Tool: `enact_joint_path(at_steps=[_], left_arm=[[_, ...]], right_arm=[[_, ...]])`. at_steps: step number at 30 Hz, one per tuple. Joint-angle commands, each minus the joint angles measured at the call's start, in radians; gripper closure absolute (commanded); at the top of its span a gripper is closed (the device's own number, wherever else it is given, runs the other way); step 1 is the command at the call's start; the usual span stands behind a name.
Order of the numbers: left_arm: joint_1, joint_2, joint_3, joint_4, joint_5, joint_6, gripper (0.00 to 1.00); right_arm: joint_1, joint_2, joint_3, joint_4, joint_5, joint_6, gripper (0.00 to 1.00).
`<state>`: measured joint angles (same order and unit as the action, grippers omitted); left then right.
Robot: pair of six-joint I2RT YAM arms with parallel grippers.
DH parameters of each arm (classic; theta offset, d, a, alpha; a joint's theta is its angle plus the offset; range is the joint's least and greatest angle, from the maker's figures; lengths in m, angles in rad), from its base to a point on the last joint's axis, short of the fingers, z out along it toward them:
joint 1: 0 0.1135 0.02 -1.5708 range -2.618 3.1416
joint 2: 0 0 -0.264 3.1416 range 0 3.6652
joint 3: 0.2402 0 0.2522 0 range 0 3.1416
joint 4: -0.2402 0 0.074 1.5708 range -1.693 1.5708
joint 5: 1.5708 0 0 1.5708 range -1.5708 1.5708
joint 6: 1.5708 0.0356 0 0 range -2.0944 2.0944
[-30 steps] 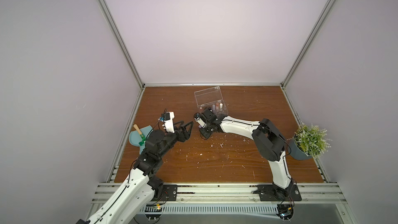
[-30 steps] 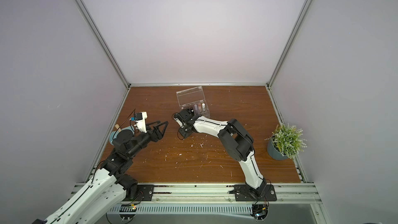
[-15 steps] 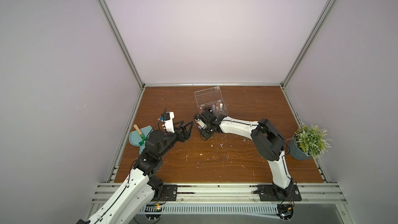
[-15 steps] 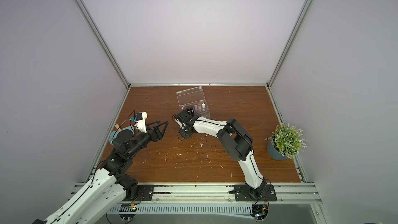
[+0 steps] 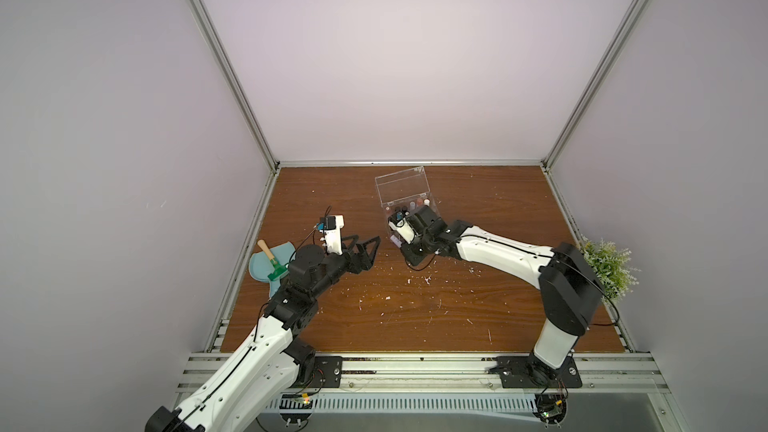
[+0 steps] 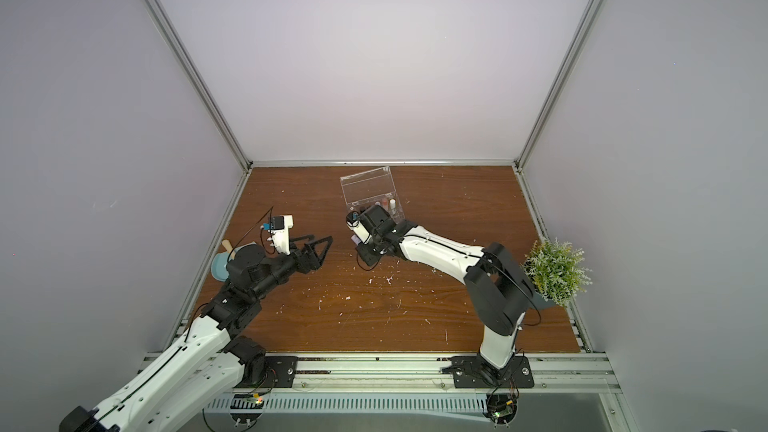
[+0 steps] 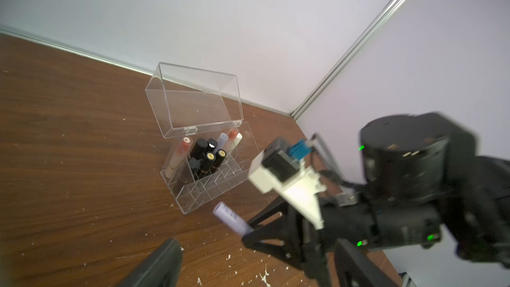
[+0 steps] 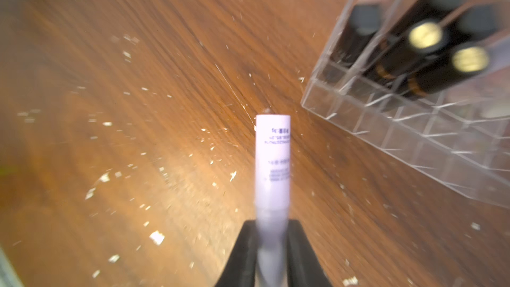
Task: Arrange the lipsticks in the organizer
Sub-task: Pick up the lipstick at the center of the board.
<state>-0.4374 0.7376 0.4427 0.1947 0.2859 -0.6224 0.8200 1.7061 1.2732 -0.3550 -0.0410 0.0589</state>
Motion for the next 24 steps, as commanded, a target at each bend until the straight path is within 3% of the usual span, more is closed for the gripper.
enact_joint_path(at_steps=[1, 9, 15, 24], left_arm=[[0.012, 0.036, 0.015, 0.108, 0.121, -0.018, 0.05], [0.016, 0.164, -0.003, 0.384, 0.351, -0.144, 0.06], [0.016, 0.187, 0.002, 0.444, 0.376, -0.187, 0.17], [0.017, 0.205, 0.018, 0.488, 0.437, -0.221, 0.34]], right_arm=[[-0.039, -0.141, -0.043, 0.025, -0.129, -0.007, 0.89], [-0.059, -0.352, -0.106, 0.06, -0.342, 0.01, 0.84], [-0.061, -0.364, -0.118, 0.109, -0.459, 0.036, 0.84], [-0.058, -0.341, -0.123, 0.144, -0.523, 0.054, 0.84]])
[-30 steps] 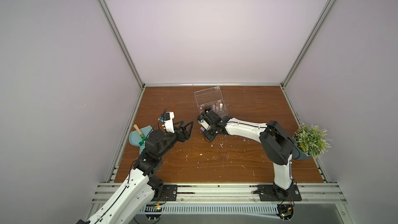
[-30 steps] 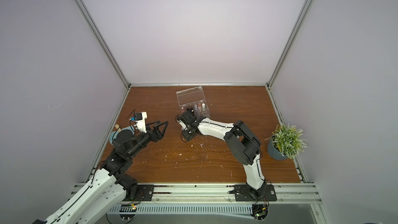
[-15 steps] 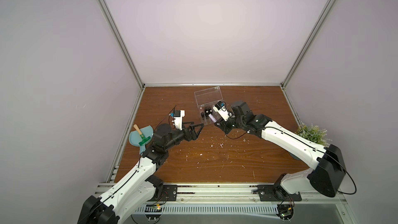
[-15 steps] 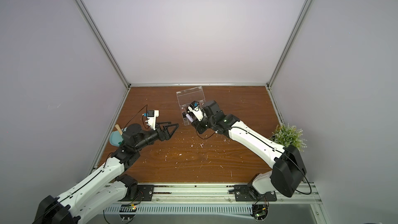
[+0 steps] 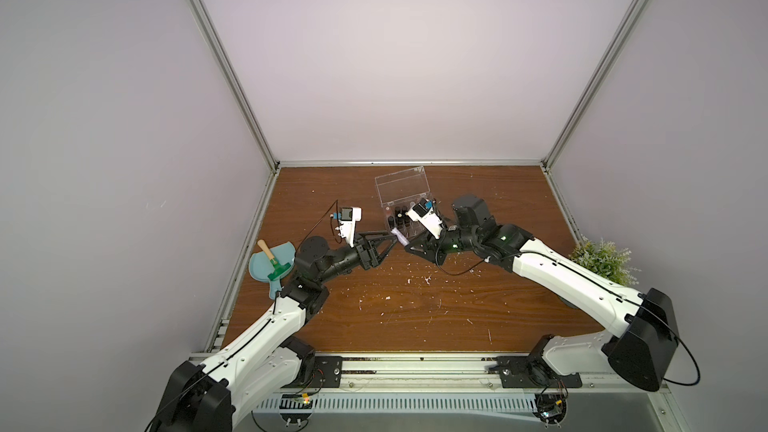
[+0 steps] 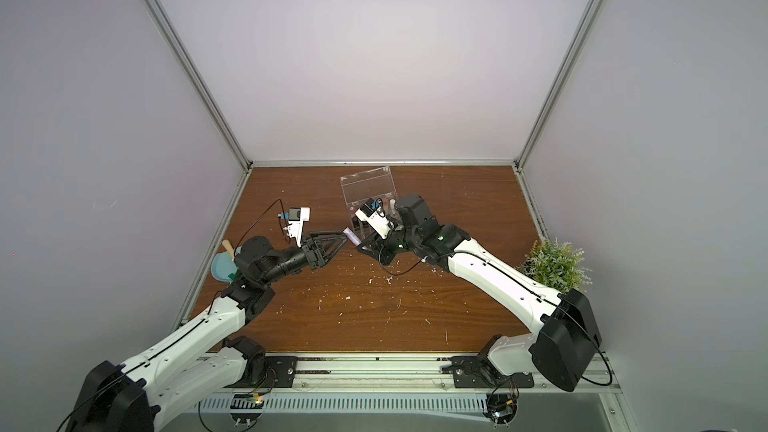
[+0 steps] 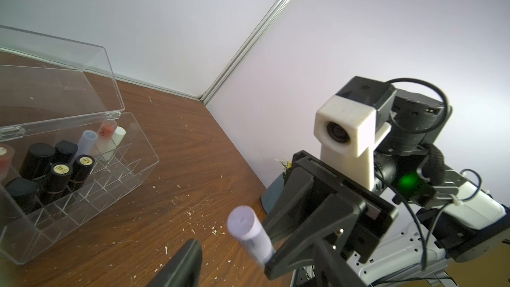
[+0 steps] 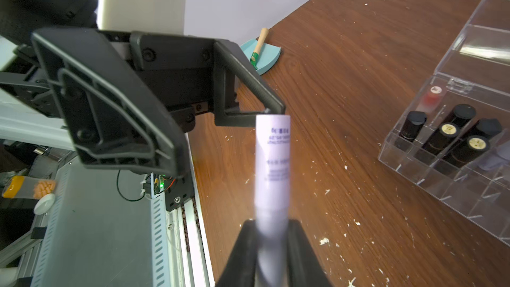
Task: Arrange the lipsticks in the organizer
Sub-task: Pick up the lipstick at the center of the board.
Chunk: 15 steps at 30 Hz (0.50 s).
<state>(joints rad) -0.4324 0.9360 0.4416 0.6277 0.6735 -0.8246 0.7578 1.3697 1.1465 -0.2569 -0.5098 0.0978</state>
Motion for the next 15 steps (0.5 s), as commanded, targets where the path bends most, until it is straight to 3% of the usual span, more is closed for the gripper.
enact_joint_path(at_steps=[1, 6, 15], left_arm=[[0.011, 0.01, 0.018, 0.053, 0.052, -0.018, 0.33], [0.011, 0.012, -0.001, 0.055, 0.052, -0.016, 0.34], [0.011, 0.004, 0.002, 0.052, 0.045, -0.014, 0.44]], right_arm=[[0.004, -0.006, 0.005, 0.048, -0.055, 0.017, 0.84], [0.004, -0.014, 0.003, 0.05, -0.065, 0.019, 0.84], [0.008, 0.003, -0.008, 0.054, -0.081, 0.015, 0.84]])
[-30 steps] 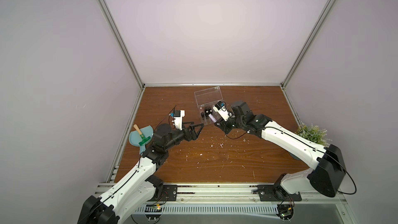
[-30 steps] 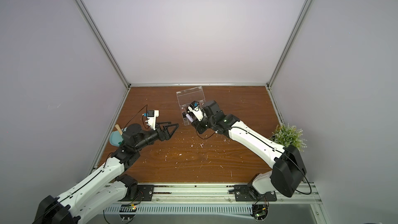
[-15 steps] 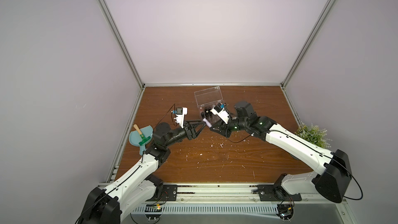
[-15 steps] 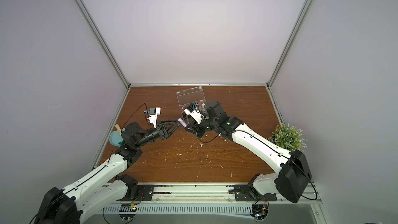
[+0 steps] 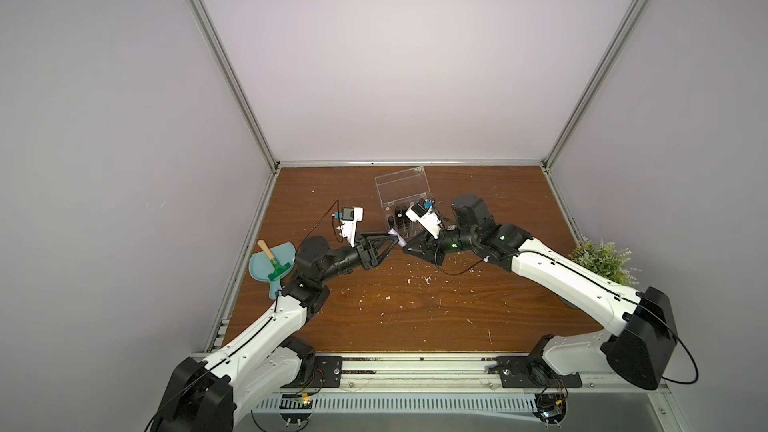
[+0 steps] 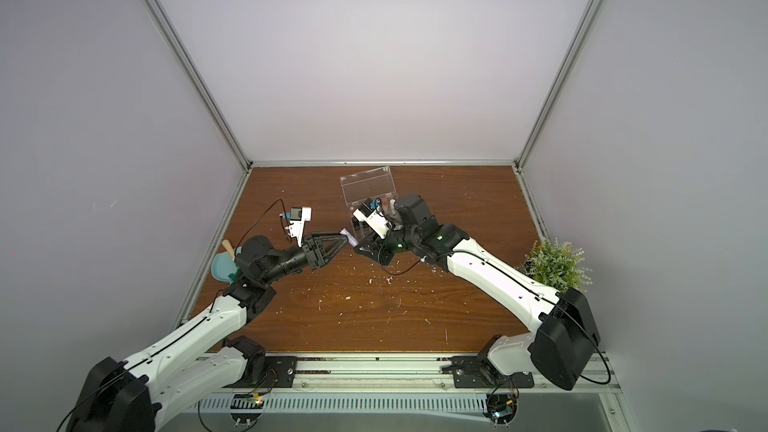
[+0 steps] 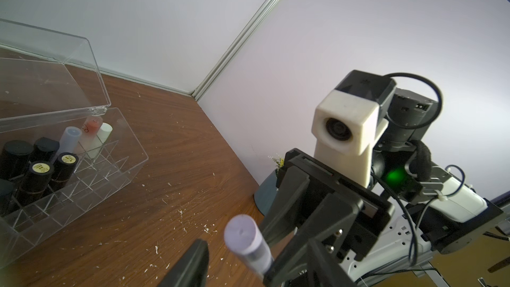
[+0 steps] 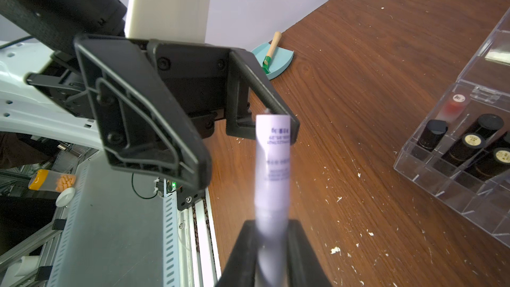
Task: Arrange the lipsticks in the organizer
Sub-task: Pick up the lipstick at the center of the board.
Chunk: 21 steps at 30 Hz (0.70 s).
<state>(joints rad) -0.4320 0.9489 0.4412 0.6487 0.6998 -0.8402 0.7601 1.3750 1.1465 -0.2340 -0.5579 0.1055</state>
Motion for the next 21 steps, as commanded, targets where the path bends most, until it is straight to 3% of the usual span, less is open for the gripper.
enact_joint_path(at_steps=[1, 11, 13, 16, 19, 21], left_arm=[[0.01, -0.007, 0.002, 0.037, 0.02, -0.002, 0.46], [0.01, 0.011, -0.002, 0.068, 0.034, -0.017, 0.61], [0.01, 0.017, -0.001, 0.07, 0.039, -0.017, 0.6], [0.01, 0.025, -0.004, 0.072, 0.044, -0.018, 0.45], [0.01, 0.024, -0.004, 0.072, 0.044, -0.017, 0.46], [0.01, 0.019, -0.003, 0.069, 0.043, -0.016, 0.51]], right_arm=[[0.006, -0.002, -0.01, 0.031, -0.032, 0.008, 0.84], [0.01, 0.008, -0.005, 0.028, -0.041, 0.005, 0.84], [0.01, 0.009, -0.004, 0.027, -0.042, 0.005, 0.84], [0.012, 0.006, 0.0, 0.025, -0.041, 0.004, 0.84], [0.012, 0.004, -0.002, 0.023, -0.039, 0.002, 0.84], [0.012, 0.007, -0.001, 0.02, -0.035, -0.001, 0.84]])
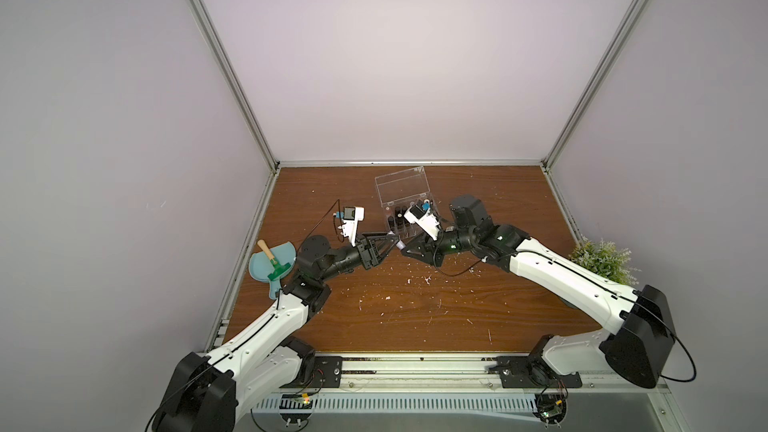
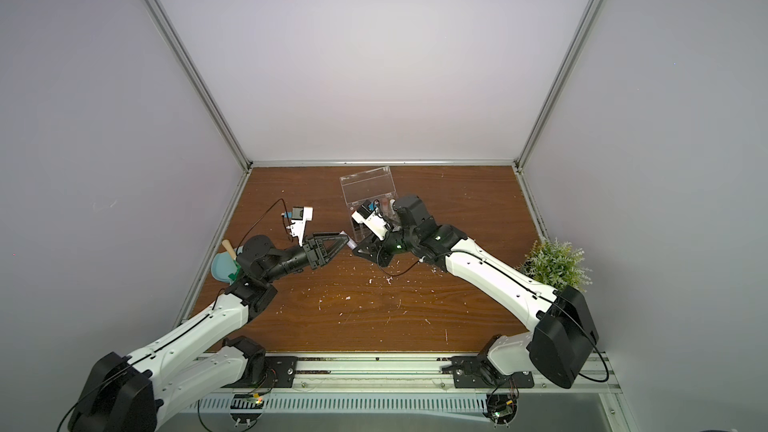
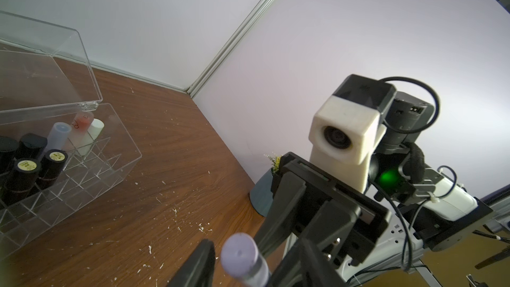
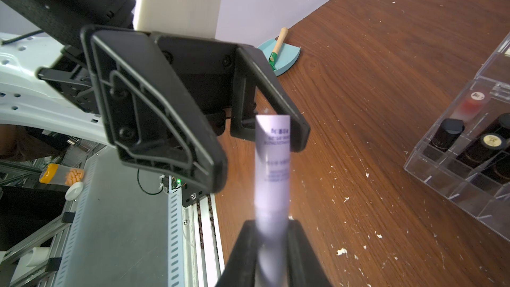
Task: Arrange the lipsticks in the organizer
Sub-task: Pick up the lipstick at the center of the board.
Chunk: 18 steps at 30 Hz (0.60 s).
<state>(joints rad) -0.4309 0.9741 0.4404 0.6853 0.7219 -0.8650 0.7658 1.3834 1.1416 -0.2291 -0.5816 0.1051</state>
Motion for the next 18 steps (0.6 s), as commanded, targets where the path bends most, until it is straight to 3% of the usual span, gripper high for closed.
enact_joint_path(at_steps=[1, 7, 18], left_arm=[[0.009, -0.008, -0.002, 0.029, 0.02, 0.009, 0.54], [0.009, -0.009, -0.001, 0.032, 0.019, 0.007, 0.58], [0.009, 0.042, -0.006, 0.126, 0.03, -0.044, 0.76]], right_arm=[[0.006, 0.0, 0.001, 0.014, -0.012, -0.001, 0.84], [0.009, 0.0, -0.002, 0.017, -0.018, 0.002, 0.84], [0.012, -0.001, -0.013, 0.024, 0.004, -0.002, 0.84]])
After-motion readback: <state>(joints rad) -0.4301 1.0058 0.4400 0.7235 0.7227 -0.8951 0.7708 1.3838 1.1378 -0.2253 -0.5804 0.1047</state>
